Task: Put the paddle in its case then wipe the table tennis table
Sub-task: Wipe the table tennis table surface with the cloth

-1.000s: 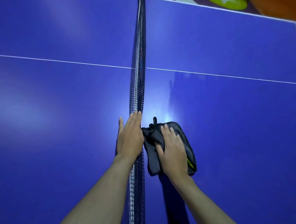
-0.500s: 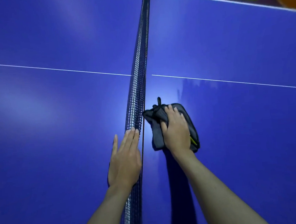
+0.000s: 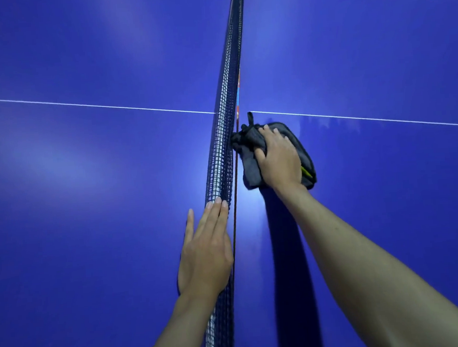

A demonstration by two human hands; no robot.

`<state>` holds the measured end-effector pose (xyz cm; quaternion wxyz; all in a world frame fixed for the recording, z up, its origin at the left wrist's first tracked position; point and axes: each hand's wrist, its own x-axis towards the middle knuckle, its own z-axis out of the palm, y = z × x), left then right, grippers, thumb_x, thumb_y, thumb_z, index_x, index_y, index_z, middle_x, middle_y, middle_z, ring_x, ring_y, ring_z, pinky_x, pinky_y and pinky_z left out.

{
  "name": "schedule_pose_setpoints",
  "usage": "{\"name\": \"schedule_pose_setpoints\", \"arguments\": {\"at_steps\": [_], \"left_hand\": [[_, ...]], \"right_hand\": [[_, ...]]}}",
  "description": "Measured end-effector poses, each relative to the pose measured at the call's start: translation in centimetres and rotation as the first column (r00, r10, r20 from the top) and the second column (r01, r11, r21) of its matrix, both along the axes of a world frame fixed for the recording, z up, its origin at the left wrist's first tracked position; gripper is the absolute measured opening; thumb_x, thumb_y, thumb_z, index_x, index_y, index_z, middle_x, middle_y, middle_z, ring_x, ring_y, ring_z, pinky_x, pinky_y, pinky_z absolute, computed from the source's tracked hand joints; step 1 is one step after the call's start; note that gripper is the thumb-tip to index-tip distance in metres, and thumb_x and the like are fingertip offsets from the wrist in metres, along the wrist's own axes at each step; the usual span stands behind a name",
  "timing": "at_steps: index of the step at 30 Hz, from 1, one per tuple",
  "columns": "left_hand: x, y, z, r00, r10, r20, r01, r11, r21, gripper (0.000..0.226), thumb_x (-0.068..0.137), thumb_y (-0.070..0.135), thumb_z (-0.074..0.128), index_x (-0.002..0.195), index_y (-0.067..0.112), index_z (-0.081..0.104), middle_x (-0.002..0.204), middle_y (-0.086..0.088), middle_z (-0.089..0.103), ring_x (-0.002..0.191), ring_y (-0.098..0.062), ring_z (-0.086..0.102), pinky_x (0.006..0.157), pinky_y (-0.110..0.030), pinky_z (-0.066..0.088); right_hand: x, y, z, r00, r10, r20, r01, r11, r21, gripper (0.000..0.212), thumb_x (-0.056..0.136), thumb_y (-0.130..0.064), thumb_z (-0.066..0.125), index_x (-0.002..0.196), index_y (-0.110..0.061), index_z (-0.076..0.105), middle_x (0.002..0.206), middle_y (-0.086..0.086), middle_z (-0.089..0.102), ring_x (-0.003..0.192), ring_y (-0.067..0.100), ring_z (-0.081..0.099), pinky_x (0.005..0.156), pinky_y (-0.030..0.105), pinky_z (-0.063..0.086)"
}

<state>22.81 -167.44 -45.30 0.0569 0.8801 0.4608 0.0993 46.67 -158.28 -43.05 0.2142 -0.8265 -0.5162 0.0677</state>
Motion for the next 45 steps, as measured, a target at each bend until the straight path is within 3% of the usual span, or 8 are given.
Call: {"name": "schedule_pose_setpoints", "arguments": {"at_steps": [10, 14, 25, 28, 33, 36, 40, 45], "left_hand": [[-0.2, -0.1, 0.5, 1.000, 0.011, 0.019, -0.009, 0.997, -0.076, 0.058, 0.103, 0.020, 0.023, 0.159, 0.009, 0.032, 0.165, -0.003, 0.035, 0.154, -0.017, 0.029, 0.128, -0.051, 0.014], [-0.4, -0.3, 0.7, 0.999, 0.008, 0.044, -0.004, 0.996, -0.093, 0.060, 0.102, 0.019, 0.017, 0.160, 0.009, 0.031, 0.166, -0.003, 0.032, 0.154, -0.017, 0.028, 0.128, -0.051, 0.015], [-0.3, -0.2, -0.2, 0.999, 0.005, 0.048, -0.003, 0.999, -0.038, 0.058, 0.102, 0.014, 0.031, 0.159, 0.005, 0.031, 0.166, -0.005, 0.032, 0.154, -0.020, 0.029, 0.124, -0.056, 0.024], [-0.3, -0.3, -0.3, 1.000, -0.002, 0.026, 0.003, 0.999, -0.034, 0.057, 0.104, 0.018, 0.025, 0.160, 0.006, 0.030, 0.167, -0.004, 0.031, 0.154, -0.019, 0.029, 0.124, -0.056, 0.026], [-0.3, -0.1, -0.5, 1.000, 0.005, 0.012, -0.004, 0.999, -0.033, 0.058, 0.102, 0.018, 0.031, 0.159, 0.008, 0.032, 0.166, -0.001, 0.032, 0.154, -0.016, 0.029, 0.123, -0.055, 0.029], [-0.4, -0.2, -0.4, 1.000, 0.011, 0.029, -0.010, 1.000, -0.025, 0.059, 0.101, 0.016, 0.037, 0.159, 0.008, 0.032, 0.166, 0.000, 0.032, 0.154, -0.016, 0.030, 0.123, -0.055, 0.028], [-0.4, -0.2, -0.1, 0.999, -0.008, 0.034, 0.008, 1.000, 0.003, 0.061, 0.098, 0.014, 0.042, 0.157, 0.005, 0.035, 0.164, -0.002, 0.036, 0.151, -0.019, 0.035, 0.120, -0.058, 0.033], [-0.3, -0.2, -0.4, 1.000, 0.000, 0.025, 0.001, 1.000, -0.019, 0.060, 0.101, 0.016, 0.034, 0.160, 0.007, 0.028, 0.167, -0.003, 0.029, 0.154, -0.019, 0.029, 0.124, -0.055, 0.027]], "right_hand": [[-10.9, -16.9, -0.2, 0.997, 0.001, -0.072, 0.001, 1.000, 0.019, 0.063, 0.095, -0.020, 0.063, 0.156, -0.021, 0.046, 0.162, -0.003, 0.045, 0.154, 0.018, 0.034, 0.127, 0.042, 0.027], [-12.1, -19.1, -0.6, 0.999, 0.001, -0.054, -0.002, 1.000, -0.015, 0.066, 0.097, -0.020, 0.063, 0.160, -0.022, 0.040, 0.166, -0.006, 0.038, 0.157, 0.013, 0.026, 0.130, 0.033, 0.015], [-3.4, -3.0, 0.2, 0.999, 0.018, -0.031, -0.017, 0.999, 0.035, 0.055, 0.098, -0.016, 0.057, 0.152, -0.011, 0.050, 0.156, 0.008, 0.051, 0.149, 0.030, 0.042, 0.125, 0.045, 0.029], [-0.8, 1.7, 0.4, 0.997, 0.079, -0.002, -0.079, 0.997, 0.003, 0.055, 0.097, -0.020, 0.056, 0.151, -0.013, 0.050, 0.157, 0.007, 0.050, 0.148, 0.029, 0.042, 0.124, 0.045, 0.029], [2.7, 3.2, 0.4, 0.986, 0.163, -0.046, -0.163, 0.987, 0.016, 0.056, 0.094, -0.024, 0.055, 0.150, -0.017, 0.052, 0.153, 0.005, 0.055, 0.149, 0.025, 0.042, 0.123, 0.041, 0.031], [4.8, 1.6, 0.4, 0.994, 0.062, -0.085, -0.058, 0.997, 0.049, 0.054, 0.093, -0.028, 0.053, 0.147, -0.019, 0.055, 0.152, 0.005, 0.055, 0.143, 0.029, 0.047, 0.118, 0.044, 0.038], [8.3, -0.4, 0.4, 0.986, -0.149, -0.074, 0.149, 0.989, -0.001, 0.056, 0.098, -0.026, 0.054, 0.153, -0.014, 0.048, 0.157, 0.009, 0.050, 0.149, 0.031, 0.040, 0.121, 0.046, 0.033], [6.3, 1.2, 0.7, 0.964, -0.264, -0.035, 0.263, 0.965, -0.026, 0.057, 0.101, -0.026, 0.053, 0.155, -0.013, 0.045, 0.158, 0.013, 0.047, 0.147, 0.034, 0.040, 0.124, 0.046, 0.029]]}}
